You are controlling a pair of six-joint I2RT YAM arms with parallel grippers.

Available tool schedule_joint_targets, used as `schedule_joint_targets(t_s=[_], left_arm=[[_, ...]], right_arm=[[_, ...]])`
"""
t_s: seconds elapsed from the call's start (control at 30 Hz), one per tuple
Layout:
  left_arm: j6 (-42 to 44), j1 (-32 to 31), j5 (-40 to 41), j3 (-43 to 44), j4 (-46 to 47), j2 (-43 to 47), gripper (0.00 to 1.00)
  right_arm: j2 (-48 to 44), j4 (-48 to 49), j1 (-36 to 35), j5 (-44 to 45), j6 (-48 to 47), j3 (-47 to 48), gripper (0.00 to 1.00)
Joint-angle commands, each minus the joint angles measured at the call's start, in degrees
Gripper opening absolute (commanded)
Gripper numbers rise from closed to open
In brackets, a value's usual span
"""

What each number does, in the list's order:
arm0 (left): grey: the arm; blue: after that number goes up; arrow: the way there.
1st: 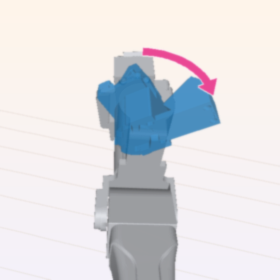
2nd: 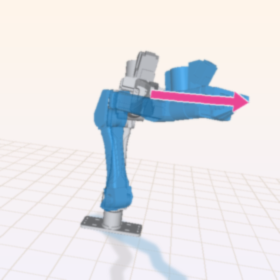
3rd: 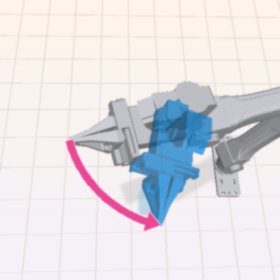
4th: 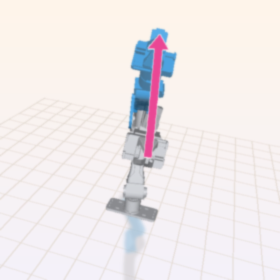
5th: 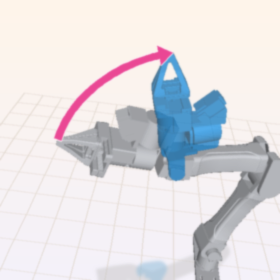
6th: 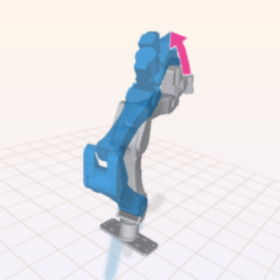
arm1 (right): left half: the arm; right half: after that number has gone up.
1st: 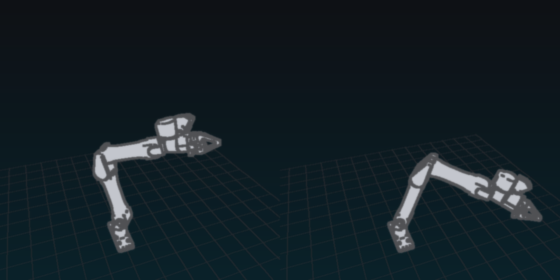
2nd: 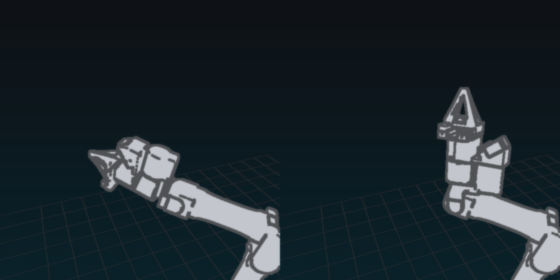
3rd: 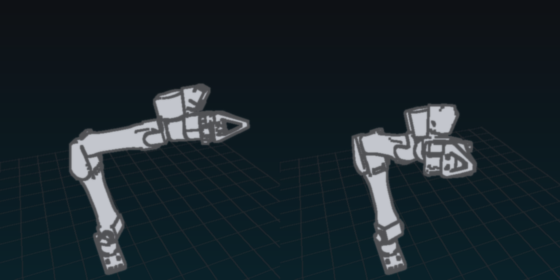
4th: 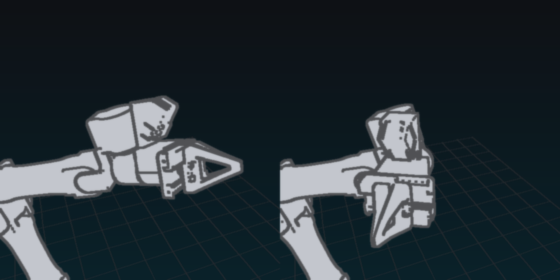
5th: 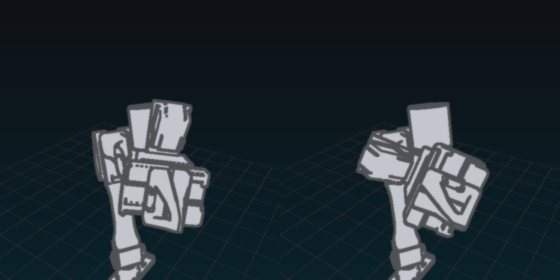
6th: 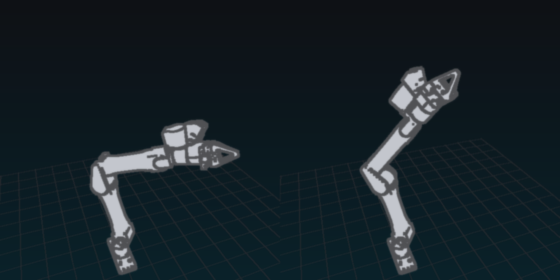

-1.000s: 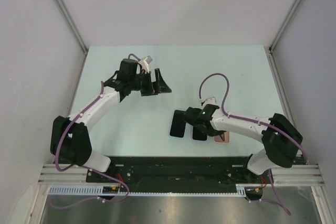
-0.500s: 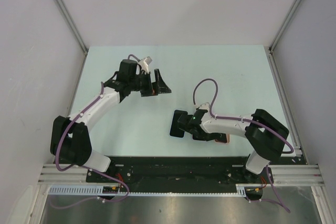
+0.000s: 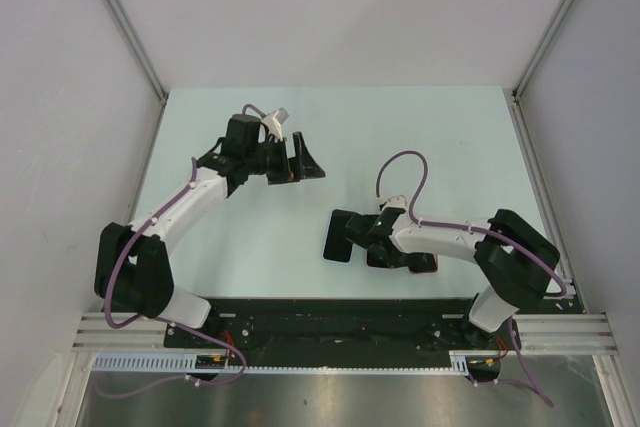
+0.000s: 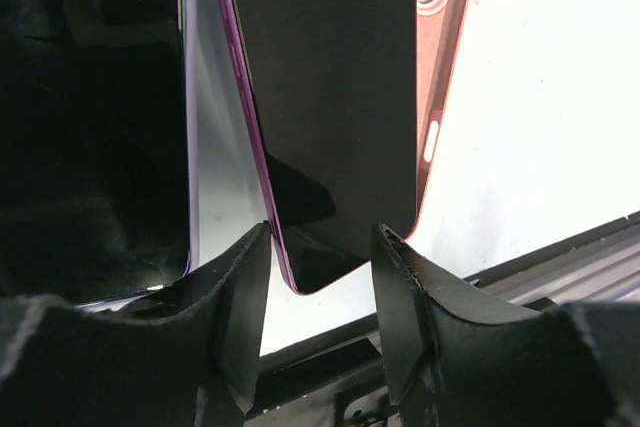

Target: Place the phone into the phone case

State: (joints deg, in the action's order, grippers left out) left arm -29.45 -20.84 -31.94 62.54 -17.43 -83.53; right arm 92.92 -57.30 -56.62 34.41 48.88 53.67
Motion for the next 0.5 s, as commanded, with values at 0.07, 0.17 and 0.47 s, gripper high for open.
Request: schedule_joint_targets(t_s=[0.07, 0.17, 0.47], left_arm=[[1.15, -0.78, 0.22, -0.4, 1.78, 1.88, 0.92], [1.5, -3.32, 1.79, -0.41, 1.61, 2.14, 0.87], [1.33, -15.89, 6.18, 3.28, 1.61, -2.6, 0.36]], right_arm=[[-7.21, 4.91, 2.82, -3.29, -1.42, -1.9, 0.52], [-13.35, 8.51, 6.85, -8.82, -4.31, -3.48, 0.54], [-26.91, 13.79, 30.93, -24.91, -16.45, -7.0, 0.45]])
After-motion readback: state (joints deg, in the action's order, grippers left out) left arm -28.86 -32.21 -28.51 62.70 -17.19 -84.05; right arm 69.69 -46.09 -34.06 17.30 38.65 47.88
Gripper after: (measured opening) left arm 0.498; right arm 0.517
